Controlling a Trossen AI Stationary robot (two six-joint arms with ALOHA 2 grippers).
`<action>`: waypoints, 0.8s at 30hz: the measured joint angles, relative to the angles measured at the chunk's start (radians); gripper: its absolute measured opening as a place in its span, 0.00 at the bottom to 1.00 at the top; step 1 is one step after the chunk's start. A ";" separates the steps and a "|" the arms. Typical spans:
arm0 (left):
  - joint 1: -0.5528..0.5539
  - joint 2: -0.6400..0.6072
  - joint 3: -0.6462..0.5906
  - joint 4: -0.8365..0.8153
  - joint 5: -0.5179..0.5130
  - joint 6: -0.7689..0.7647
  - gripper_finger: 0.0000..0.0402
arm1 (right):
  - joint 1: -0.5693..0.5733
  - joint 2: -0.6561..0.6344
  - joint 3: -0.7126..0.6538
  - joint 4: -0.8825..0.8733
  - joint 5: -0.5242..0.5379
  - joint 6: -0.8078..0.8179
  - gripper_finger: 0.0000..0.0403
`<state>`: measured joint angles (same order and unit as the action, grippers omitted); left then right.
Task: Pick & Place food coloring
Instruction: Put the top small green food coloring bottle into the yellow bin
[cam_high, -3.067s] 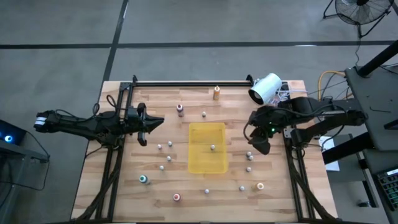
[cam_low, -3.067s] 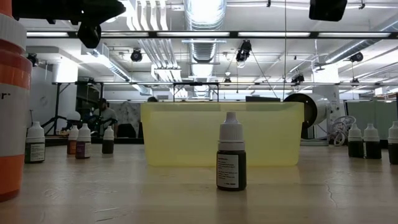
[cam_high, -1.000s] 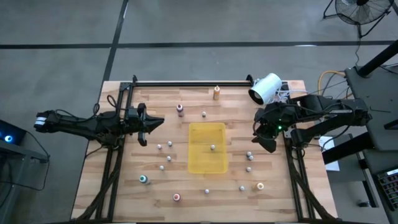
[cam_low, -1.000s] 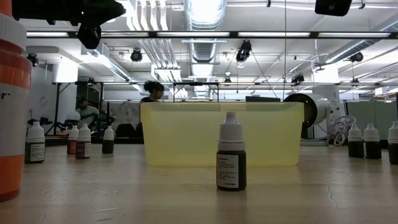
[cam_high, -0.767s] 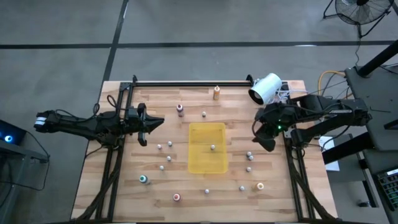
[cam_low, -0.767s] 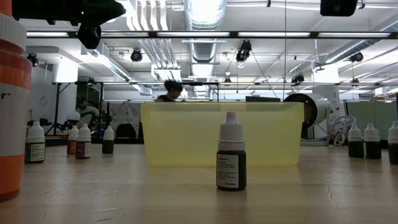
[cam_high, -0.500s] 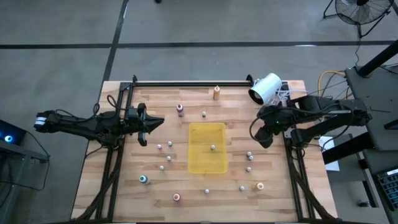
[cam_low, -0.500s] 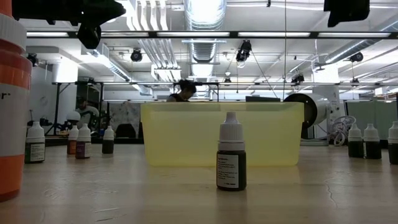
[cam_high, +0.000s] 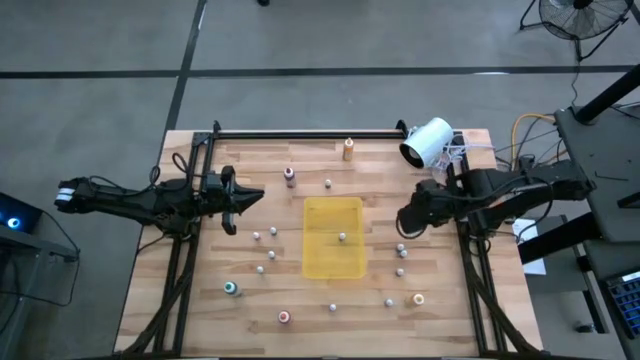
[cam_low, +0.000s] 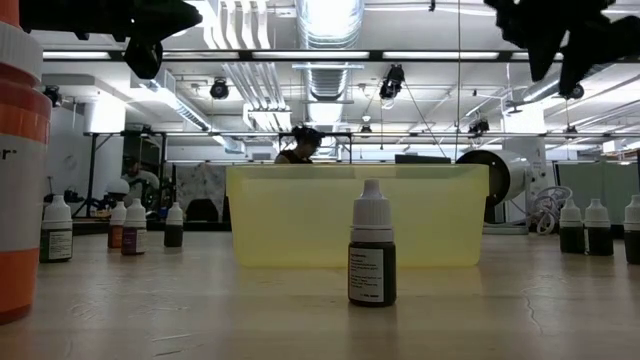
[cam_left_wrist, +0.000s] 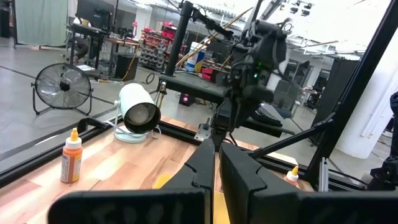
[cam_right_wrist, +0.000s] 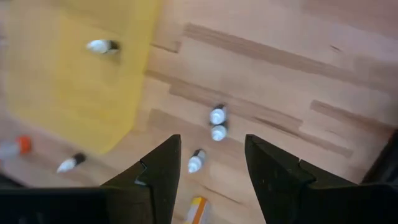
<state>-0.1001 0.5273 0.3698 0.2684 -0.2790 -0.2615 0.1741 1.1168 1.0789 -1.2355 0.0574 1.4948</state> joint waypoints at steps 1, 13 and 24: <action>0.000 0.000 0.000 0.000 0.000 0.000 0.00 | 0.007 0.000 -0.016 0.012 0.000 0.025 0.42; 0.000 0.000 0.000 0.000 0.000 0.000 0.00 | 0.051 0.000 -0.151 0.308 -0.011 0.147 0.42; 0.000 0.000 0.000 -0.001 0.000 0.000 0.00 | 0.055 0.033 -0.154 0.297 -0.017 0.095 0.42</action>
<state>-0.1001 0.5270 0.3698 0.2672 -0.2790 -0.2615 0.2291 1.1500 0.9249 -0.9387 0.0406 1.5902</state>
